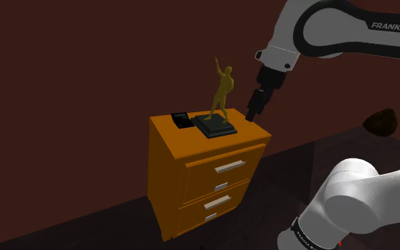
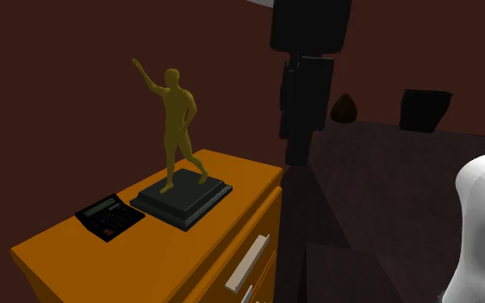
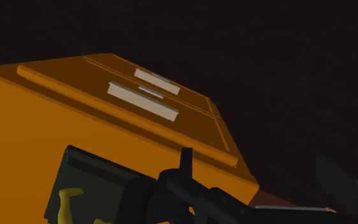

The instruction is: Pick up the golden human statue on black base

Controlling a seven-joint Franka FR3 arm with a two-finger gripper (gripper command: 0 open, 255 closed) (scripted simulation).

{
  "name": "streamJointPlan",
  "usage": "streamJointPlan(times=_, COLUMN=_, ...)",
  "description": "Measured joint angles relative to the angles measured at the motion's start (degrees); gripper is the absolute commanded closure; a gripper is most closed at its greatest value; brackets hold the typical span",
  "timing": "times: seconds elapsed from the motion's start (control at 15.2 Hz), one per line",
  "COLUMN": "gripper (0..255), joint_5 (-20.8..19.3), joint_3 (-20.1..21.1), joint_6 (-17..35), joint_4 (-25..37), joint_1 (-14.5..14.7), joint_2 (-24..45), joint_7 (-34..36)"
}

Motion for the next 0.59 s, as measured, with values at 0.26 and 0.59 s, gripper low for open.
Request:
streamJointPlan(times=0.26, gripper=0, joint_5=-1.0, joint_3=-0.6, joint_6=3.0, joint_4=2.0, joint_1=-1.1, joint_2=3.5, joint_7=-0.1)
streamJointPlan(times=0.59, gripper=0, joint_5=-3.3, joint_3=-2.2, joint_6=9.1, joint_4=5.7, joint_1=-3.5, joint_2=9.8, joint_7=-0.3)
